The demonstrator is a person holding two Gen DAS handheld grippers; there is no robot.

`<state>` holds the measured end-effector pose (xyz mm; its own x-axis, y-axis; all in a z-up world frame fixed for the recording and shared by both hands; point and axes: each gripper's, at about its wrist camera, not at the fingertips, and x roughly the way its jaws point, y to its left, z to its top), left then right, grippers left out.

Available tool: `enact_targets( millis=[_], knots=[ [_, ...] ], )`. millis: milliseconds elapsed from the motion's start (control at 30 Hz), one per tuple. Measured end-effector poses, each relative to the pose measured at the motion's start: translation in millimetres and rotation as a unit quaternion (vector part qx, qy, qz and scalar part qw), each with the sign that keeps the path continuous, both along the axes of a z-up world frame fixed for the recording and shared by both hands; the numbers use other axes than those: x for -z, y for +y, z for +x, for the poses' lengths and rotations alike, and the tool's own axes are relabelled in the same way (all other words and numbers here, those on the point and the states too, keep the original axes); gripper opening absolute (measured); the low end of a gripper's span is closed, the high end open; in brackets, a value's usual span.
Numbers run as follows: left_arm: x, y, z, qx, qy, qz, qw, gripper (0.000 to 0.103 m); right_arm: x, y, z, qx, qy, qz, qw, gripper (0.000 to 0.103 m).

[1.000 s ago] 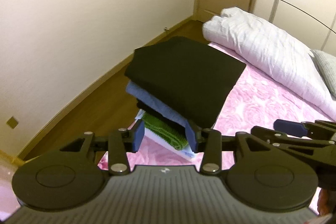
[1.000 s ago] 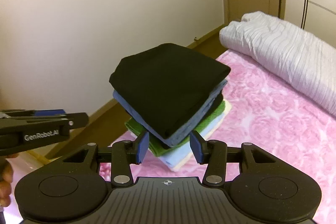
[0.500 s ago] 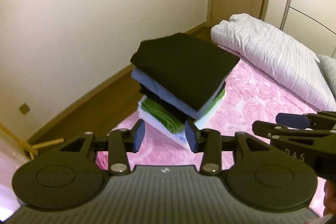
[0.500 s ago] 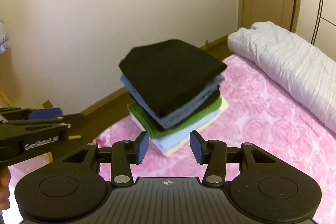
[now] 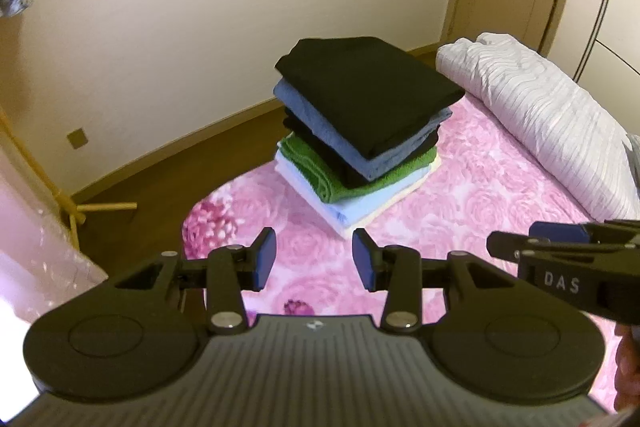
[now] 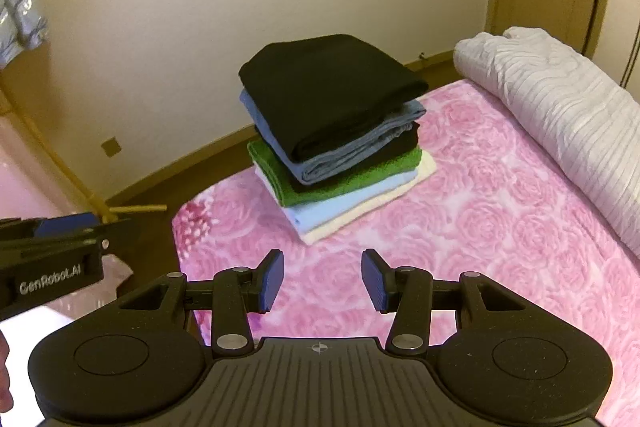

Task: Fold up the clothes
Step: 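Open both grippers and pull back from the clothes stack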

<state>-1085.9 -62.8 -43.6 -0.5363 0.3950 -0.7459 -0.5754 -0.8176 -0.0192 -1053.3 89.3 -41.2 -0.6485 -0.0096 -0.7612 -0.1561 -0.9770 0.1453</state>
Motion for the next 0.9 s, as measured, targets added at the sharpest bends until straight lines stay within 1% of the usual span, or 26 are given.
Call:
enact_targets(
  millis=[233,333,633,900],
  knots=[
    [3,-3,31,-0.034,-0.005,-0.008,0.9994,0.037,7,11,12,-0.03,-0.01,0.002,0.999,0.047],
    [9,-1,40,-0.047,-0.014,-0.01,0.9988,0.037,12,16,15,-0.04,-0.016,0.002,0.999,0.047],
    [19,11,49,-0.07,-0.028,-0.014,0.9971,0.037,27,34,24,-0.068,-0.036,0.001,0.997,0.047],
    [27,22,51,-0.076,-0.036,-0.017,0.9963,0.037,39,49,13,-0.078,-0.05,0.002,0.996,0.047]
  ],
)
